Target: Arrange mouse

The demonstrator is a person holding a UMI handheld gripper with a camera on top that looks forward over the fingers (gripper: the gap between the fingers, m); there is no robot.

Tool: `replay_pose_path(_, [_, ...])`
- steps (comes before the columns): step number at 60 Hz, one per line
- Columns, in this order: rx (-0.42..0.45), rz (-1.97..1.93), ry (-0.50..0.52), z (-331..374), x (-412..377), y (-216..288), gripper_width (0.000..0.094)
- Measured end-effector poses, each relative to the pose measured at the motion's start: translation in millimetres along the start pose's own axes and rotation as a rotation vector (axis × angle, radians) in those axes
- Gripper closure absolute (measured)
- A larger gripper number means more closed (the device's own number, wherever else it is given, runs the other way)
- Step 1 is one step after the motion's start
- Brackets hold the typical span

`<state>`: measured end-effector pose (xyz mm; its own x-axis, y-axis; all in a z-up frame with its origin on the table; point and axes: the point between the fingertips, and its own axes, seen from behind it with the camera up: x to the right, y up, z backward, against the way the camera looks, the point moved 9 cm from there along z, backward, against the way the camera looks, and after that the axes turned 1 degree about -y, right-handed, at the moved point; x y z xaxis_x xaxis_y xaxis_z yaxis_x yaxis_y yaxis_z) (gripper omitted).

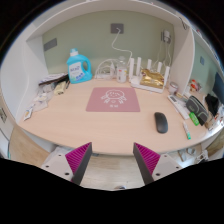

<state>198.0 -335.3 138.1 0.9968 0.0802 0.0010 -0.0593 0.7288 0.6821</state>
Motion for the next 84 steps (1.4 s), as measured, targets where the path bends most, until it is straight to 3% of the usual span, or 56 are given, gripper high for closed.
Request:
replay_pose_path(8, [-0.015,-0.031,-0.066,-28,81,-19,0.0086])
replay_pose_path(16, [0.028,-0.026,-0.123,-63,148,-9,0.0088])
replay_pose_path(31, [0.095,-0.028,-0.139,-140,195,30,0.0094])
replay_pose_path(38, [0.091,-0.065,-0.112,-161,196,36,0.0214])
replay_pose_path(44, [0.126,-0.062,-0.119,-165,199,38,0.0460])
replay_pose_path(61, [0.110,-0.055,-0.190,-155,192,46,0.0562])
replay_pose_path(74, [0.306,-0.084,-0.273,-84,183,149,0.0573])
replay_pose_path(84, [0.470,-0.026,-0.214,-64,127,251,0.0573])
